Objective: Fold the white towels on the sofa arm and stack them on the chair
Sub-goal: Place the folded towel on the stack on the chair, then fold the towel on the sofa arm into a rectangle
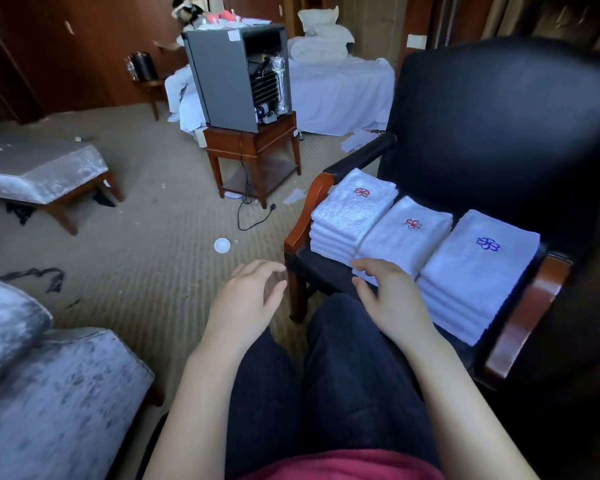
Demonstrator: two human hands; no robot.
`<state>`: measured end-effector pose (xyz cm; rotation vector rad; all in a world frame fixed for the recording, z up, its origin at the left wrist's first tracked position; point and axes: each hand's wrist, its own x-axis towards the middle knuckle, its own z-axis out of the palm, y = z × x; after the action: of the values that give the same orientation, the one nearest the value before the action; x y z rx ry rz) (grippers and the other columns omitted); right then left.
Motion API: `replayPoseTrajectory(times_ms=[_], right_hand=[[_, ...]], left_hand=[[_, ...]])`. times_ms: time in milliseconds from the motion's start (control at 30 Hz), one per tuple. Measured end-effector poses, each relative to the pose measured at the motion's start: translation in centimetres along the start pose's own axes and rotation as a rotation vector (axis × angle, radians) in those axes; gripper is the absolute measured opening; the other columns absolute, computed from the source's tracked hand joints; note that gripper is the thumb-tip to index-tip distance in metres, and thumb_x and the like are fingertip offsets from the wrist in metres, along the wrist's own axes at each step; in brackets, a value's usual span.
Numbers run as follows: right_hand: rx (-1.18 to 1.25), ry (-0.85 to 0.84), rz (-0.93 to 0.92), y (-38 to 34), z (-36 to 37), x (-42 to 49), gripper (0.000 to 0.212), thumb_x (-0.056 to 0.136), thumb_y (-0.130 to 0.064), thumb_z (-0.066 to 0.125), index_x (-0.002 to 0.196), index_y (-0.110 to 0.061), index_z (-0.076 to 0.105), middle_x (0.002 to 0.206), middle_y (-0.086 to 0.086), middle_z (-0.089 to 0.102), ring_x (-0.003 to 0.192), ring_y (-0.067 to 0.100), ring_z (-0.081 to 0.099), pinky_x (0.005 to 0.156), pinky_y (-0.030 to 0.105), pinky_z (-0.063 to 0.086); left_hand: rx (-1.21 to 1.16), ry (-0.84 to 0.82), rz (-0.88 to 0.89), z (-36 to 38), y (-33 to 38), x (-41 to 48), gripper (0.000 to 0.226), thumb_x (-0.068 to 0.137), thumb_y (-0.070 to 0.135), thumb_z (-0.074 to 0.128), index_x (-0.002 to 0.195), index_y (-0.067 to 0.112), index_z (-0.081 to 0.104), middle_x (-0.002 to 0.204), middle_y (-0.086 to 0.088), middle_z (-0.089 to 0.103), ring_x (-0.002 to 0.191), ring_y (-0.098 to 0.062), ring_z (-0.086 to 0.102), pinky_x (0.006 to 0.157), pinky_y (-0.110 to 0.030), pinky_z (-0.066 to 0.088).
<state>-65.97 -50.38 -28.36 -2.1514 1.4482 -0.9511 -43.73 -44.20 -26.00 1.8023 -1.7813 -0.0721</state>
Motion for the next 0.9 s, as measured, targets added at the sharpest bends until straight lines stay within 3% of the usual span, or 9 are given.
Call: replayPoseTrajectory(times_ms=[200,467,700,800,900], right_hand=[[0.028,-0.067,-0.12,-3.2,1.5,0.7,0.03,0.096,-0.02,0.056,0.125,-0.021,0.063,0.12,-0.005,0.066,0.113,0.012,0.056,0.091,0.022,0.043],[0.1,-0.223,-0.347,-9.7,6.6,2.7,0.031,0.095,-0.022,0.056,0.125,-0.023,0.062,0.116,-0.005,0.065,0.108,0.011,0.058,0.09,0.028,0.047],[0.205,-0.393,-0.528,-15.4,11.1,2.5,0.027,0.094,-0.026,0.057,0.119,-0.032,0.063,0.112,-0.017,0.063,0.1,0.006,0.057,0.075,0.024,0.044],[0.302,-0.464,-0.613,-17.4,13.1,2.4,0.026,0.093,-0.021,0.06,0.117,-0.028,0.066,0.108,-0.017,0.065,0.093,0.005,0.059,0.076,0.021,0.046],[0.365,-0.531,-0.71,-19.6,15.2,2.0,0.026,0.089,-0.015,0.065,0.113,-0.024,0.069,0.102,-0.019,0.064,0.09,0.002,0.058,0.072,0.007,0.038]], left_hand=[[0.02,0.103,-0.088,-2.3,-1.5,-2.6,0.024,0.094,0.024,0.06,0.117,0.019,0.065,0.111,0.007,0.064,0.109,-0.013,0.056,0.082,-0.023,0.037],[0.124,0.274,-0.229,-6.7,-4.6,-6.4,0.024,0.091,0.02,0.063,0.112,0.011,0.067,0.106,-0.003,0.068,0.101,-0.025,0.061,0.086,-0.037,0.051],[0.211,0.412,-0.496,-10.8,-6.6,-11.5,0.026,0.095,0.021,0.06,0.119,0.014,0.064,0.116,0.0,0.065,0.112,-0.017,0.055,0.086,-0.016,0.035],[0.261,0.459,-0.608,-12.0,-6.9,-13.7,0.027,0.095,0.024,0.059,0.121,0.017,0.063,0.118,0.001,0.064,0.114,-0.016,0.054,0.087,-0.019,0.037],[0.302,0.532,-0.712,-13.1,-7.0,-15.8,0.028,0.096,0.027,0.057,0.123,0.019,0.061,0.12,0.003,0.063,0.117,-0.014,0.052,0.088,-0.018,0.037]])
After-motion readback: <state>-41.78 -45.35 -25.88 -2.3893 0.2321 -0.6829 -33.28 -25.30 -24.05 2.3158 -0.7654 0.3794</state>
